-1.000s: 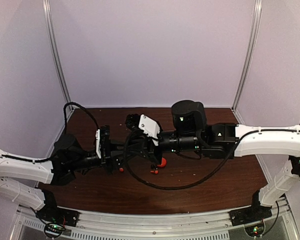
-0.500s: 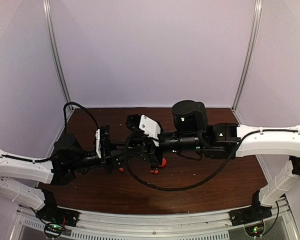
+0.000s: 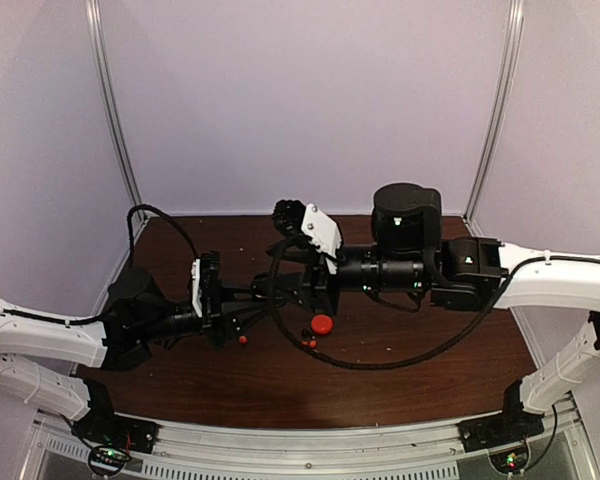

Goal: Insert the wireless bluetooth earbuds into the charging case
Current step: Insert the left earbud into the left side groove of the charging case, then adjust the left earbud in the left side groove of the charging case.

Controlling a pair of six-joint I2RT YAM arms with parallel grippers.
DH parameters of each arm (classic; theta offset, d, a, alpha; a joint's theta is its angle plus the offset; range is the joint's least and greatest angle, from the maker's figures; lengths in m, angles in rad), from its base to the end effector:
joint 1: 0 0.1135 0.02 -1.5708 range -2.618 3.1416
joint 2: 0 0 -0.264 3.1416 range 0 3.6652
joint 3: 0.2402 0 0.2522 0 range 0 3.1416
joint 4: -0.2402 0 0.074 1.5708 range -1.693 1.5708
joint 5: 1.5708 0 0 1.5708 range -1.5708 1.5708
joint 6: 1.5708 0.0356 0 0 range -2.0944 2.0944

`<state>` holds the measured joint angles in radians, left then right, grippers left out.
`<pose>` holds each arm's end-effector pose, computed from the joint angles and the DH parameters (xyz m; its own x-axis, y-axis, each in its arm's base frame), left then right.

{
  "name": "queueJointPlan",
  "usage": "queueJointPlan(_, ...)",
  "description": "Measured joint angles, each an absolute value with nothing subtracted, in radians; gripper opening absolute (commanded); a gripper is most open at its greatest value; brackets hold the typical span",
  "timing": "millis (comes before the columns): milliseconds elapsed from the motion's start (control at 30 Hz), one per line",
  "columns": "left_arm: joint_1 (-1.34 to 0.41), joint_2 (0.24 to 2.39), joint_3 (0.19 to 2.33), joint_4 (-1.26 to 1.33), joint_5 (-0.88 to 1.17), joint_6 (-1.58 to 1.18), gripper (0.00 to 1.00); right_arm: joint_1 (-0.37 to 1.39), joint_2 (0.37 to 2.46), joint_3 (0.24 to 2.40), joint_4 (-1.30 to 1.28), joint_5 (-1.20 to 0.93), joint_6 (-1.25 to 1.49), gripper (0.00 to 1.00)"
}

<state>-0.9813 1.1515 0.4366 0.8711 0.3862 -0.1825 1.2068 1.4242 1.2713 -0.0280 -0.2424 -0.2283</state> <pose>0.1237 -0.2090 0.2560 -0.0922 -0.1645 -0.9821 0.9763 0.1788 -0.1216 0.1129 0.3203 0.3771 0.1619 -0.1920 -0.9679 -0.9800 0.0837 -0.1806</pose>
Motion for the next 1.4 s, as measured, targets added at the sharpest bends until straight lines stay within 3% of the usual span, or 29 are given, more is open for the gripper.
queueJointPlan(400,-0.981,1.153,0.448,0.857,0.348,-0.183,0.0,1.207,1.48,1.343,-0.037,-0.073,-0.168,0.66)
queueJointPlan(1400,-0.981,1.158,0.449,0.829,0.325,-0.183,0.0,1.207,1.51,1.363,-0.123,-0.001,-0.154,0.69)
